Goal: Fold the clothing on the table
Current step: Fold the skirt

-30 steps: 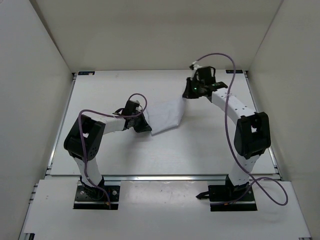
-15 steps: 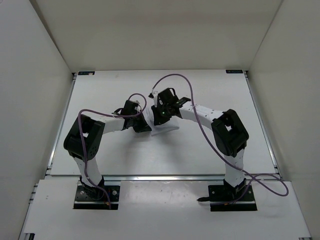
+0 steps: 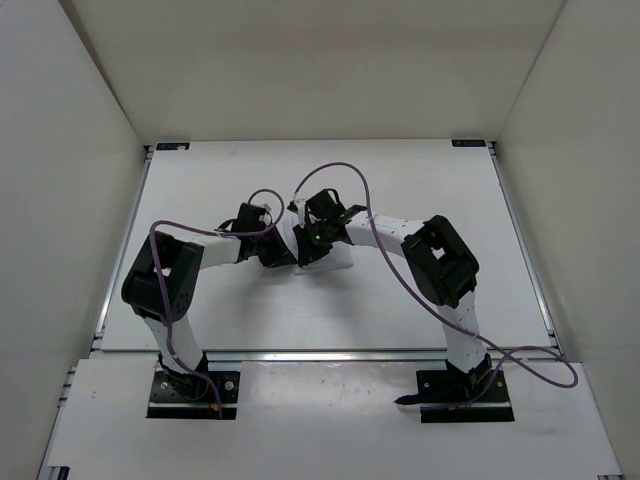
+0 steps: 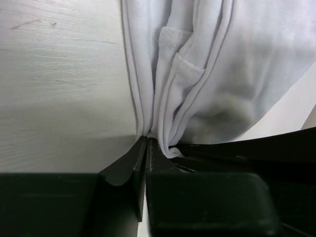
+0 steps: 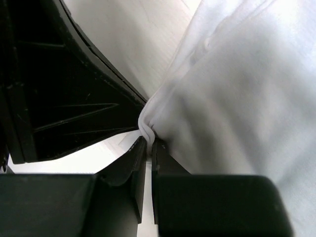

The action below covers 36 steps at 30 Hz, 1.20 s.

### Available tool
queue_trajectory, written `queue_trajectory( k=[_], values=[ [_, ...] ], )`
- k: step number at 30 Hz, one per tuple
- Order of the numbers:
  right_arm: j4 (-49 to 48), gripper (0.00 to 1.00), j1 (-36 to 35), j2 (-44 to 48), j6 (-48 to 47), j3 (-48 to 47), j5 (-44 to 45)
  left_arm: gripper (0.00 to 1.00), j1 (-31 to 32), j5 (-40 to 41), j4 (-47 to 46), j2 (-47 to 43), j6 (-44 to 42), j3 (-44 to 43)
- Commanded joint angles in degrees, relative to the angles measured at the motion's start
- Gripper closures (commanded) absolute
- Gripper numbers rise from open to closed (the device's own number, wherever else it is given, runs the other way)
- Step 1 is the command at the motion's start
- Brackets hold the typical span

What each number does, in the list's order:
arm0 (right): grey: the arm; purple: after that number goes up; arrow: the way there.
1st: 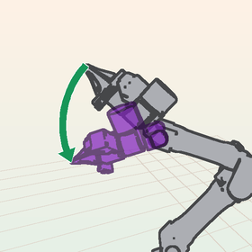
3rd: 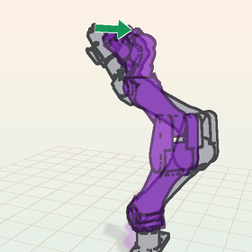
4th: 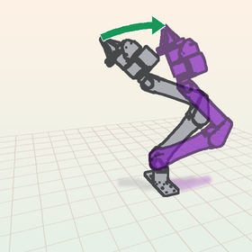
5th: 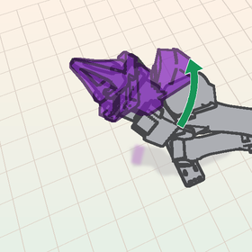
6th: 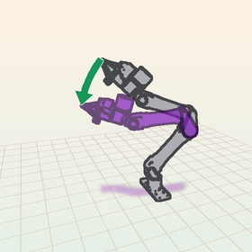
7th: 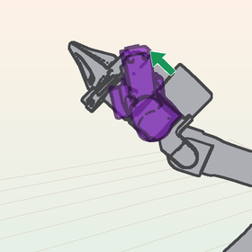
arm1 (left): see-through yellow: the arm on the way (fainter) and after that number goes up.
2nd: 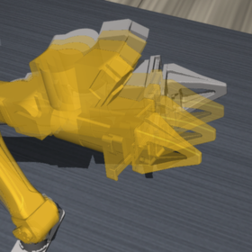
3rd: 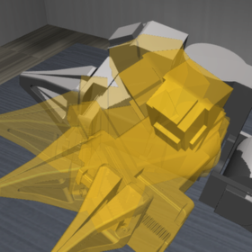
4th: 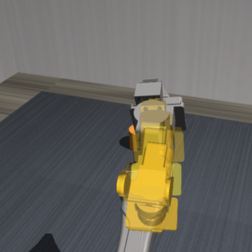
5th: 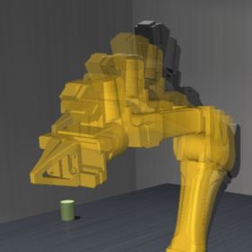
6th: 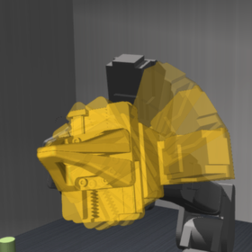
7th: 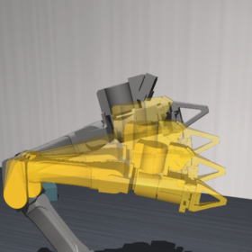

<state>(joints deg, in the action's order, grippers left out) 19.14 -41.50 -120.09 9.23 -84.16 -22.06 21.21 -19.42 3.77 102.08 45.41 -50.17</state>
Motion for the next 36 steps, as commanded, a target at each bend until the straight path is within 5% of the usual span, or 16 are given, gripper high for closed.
queue_trajectory(
  k=[1, 6, 10, 11, 15, 22, 28, 36],
  values=[
    [1.3, 1.00, -2.3, -3.1, 0.8, 0.5, -3.5, 0.79, -0.5, 0.6, 2.4, -0.8, -1.6, 2.1],
    [3.0, 0.97, -2.7, -3.0, 0.5, 0.4, -1.8, 0.62, -2.2, -1.7, 2.1, -3.5, -1.4, 3.7],
    [1.4, 0.66, -4.0, 0.8, 0.1, 2.9, 2.5, 0.39, -5.4, -3.1, 1.3, -9.7, -0.2, 7.4],
    [0.0, 0.64, -4.2, 3.7, 0.3, 4.5, 2.5, 0.02, -5.9, -3.7, 1.5, -10.7, -0.3, 8.0],
    [-1.8, 0.58, -3.8, 17.2, 4.9, 8.9, 7.7, 0.01, -10.3, -6.4, 3.6, -18.0, -1.5, 10.4],
    [-8.1, 0.57, 0.8, 50.7, 13.6, 30.5, 17.4, 0.01, -13.0, -13.3, 14.6, -22.6, -11.4, 8.1],
    [-4.2, 0.58, 8.9, 61.5, 13.4, 35.9, 14.0, 0.01, -10.5, -11.0, 20.8, -25.7, -15.0, 9.4],
    [-3.7, 0.55, 5.7, 67.8, 18.0, 44.8, 15.6, 0.01, -9.3, -9.0, 22.8, -35.0, -14.9, 11.8]
  ],
)
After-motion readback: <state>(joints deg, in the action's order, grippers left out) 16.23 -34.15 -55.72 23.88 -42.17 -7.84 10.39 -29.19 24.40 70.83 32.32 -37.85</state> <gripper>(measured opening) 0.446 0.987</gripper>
